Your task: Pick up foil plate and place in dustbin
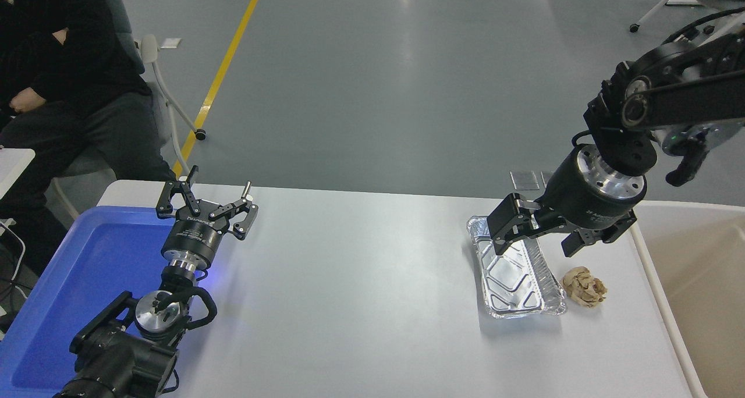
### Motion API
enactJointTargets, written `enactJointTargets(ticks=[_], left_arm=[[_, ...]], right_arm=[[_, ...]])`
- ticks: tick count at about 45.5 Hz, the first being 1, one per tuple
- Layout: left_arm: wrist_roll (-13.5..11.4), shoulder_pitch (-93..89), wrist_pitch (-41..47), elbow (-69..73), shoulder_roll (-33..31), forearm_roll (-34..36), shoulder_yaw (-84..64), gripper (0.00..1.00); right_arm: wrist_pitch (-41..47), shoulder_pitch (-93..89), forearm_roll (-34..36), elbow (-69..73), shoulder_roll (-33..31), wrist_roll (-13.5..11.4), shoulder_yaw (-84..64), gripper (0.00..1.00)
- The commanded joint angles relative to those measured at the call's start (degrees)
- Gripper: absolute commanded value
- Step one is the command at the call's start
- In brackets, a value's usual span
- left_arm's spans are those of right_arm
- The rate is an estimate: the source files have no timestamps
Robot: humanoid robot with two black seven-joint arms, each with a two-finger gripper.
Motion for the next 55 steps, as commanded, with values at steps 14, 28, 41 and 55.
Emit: enactJointTargets(ticks=[14,28,41,55], left_arm=[[0.0,0.0,0.0,0.0,0.0,0.0,-0.1,0.99],[0.0,0.0,0.0,0.0,0.0,-0.1,-0.1,0.99],[0.0,0.0,0.0,0.0,0.0,0.0,0.0,0.99],[0.0,0.0,0.0,0.0,0.0,-0.1,0.0,0.99]], right_arm=[[-0.4,-0.3,-0.4,-0.2,0.0,0.0,-0.5,1.00],[-1.1,-0.7,-0.4,-0.1,0.0,0.0,-0.6,1.00],[-1.1,-0.9,-0.4,-0.7,0.3,0.0,-0.5,1.00],[-1.1,-1.8,-2.5,-3.4,-0.6,0.0,0.2,1.00]])
